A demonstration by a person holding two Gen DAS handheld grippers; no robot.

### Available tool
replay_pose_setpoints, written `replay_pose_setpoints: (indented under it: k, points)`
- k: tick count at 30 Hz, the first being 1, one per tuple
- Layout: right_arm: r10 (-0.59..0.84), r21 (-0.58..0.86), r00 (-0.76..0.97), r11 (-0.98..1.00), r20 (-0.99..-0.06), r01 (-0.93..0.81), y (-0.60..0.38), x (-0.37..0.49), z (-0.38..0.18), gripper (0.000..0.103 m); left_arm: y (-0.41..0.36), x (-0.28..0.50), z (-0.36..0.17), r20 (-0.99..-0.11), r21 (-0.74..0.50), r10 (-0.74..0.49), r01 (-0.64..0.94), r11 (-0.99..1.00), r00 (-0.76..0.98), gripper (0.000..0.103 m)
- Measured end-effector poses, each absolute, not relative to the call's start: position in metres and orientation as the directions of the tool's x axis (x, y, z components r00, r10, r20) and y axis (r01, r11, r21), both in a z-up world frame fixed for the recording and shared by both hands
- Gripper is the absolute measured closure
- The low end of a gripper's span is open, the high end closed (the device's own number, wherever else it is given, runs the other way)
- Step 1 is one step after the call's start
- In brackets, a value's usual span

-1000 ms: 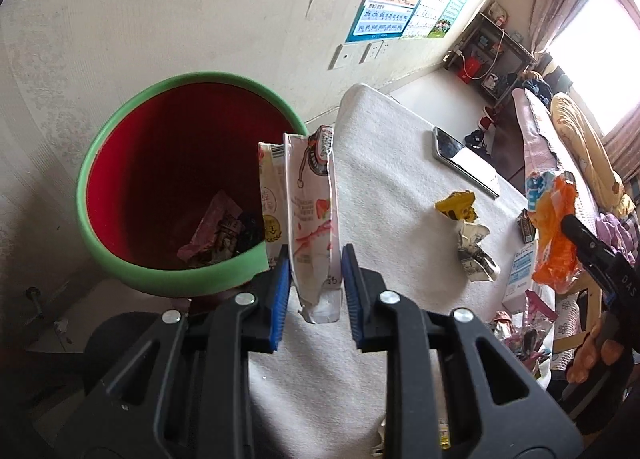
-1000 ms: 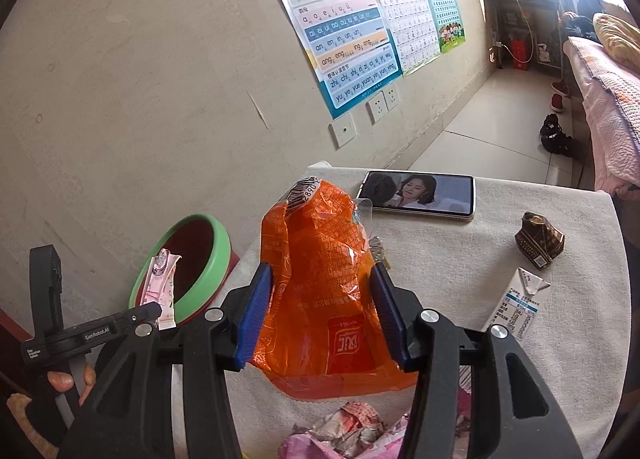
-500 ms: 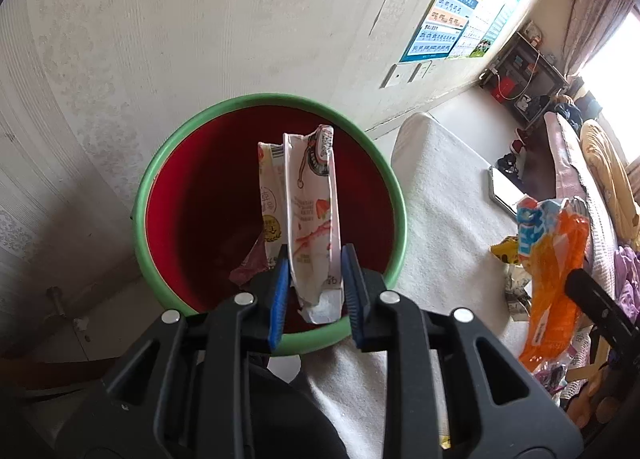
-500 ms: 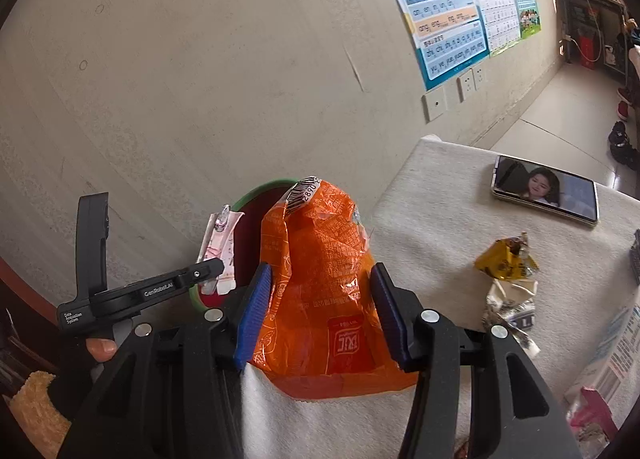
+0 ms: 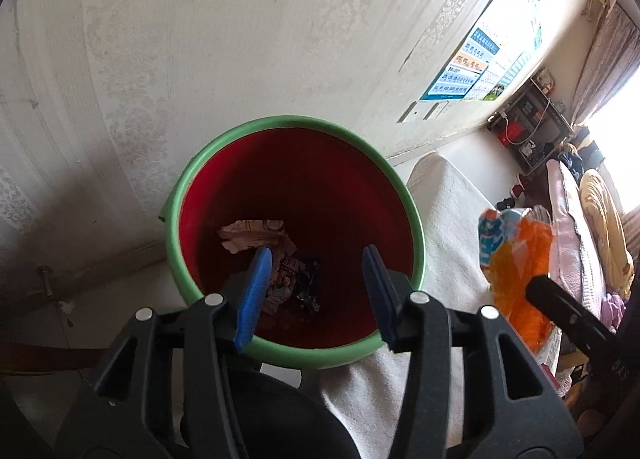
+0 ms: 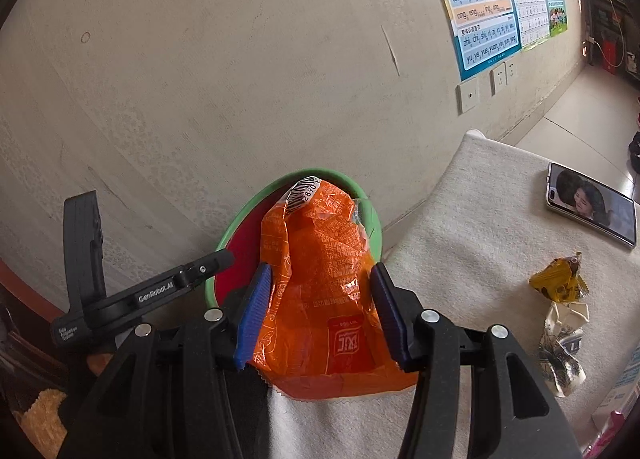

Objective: Collect trash

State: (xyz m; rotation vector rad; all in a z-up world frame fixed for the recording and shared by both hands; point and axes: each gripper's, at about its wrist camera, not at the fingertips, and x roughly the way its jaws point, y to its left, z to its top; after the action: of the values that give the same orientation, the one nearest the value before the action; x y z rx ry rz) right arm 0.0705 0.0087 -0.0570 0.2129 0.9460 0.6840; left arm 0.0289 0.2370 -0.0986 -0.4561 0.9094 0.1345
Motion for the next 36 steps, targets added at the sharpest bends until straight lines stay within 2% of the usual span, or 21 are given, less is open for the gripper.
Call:
replay_pose_setpoints:
  k: [7, 13, 22, 28, 33, 36]
  points:
    - [0.659, 0.512, 0.328, 0.742, -0.677, -0.432, 0.052, 0.096, -0.065, 0.049, 0.253, 0.004, -0.102, -0.780, -0.365, -0.038, -0.404, 0.839, 0.625, 0.057]
    - [0.657, 0.503, 0.368, 0.747, -0.658, -0.435, 0.054, 0.095, -0.054, 0.035, 0.248, 0.006, -0.100, -0.785, -0.335, -0.023, -0.393, 0.856, 0.619, 0.055]
    - [0.629, 0.450, 0.408, 0.769, -0.662, -0.454, -0.010, 0.048, -0.041, 0.034, 0.240, 0.012, -0.100, -0.793, -0.299, -0.006, -0.380, 0.875, 0.610, 0.054]
    - [0.558, 0.380, 0.351, 0.802, -0.752, -0.461, -0.065, 0.000, -0.056, 0.034, 0.227, 0.012, -0.098, -0.798, -0.257, 0.004, -0.347, 0.902, 0.602, 0.051]
    - [0.488, 0.358, 0.183, 0.805, -0.854, -0.473, -0.083, -0.050, -0.100, 0.034, 0.211, 0.014, -0.097, -0.808, -0.222, 0.004, -0.310, 0.925, 0.590, 0.049]
    - [0.469, 0.364, 0.106, 0.792, -0.877, -0.491, -0.081, -0.073, -0.120, 0.034, 0.203, 0.016, -0.098, -0.813, -0.207, 0.003, -0.294, 0.933, 0.582, 0.049]
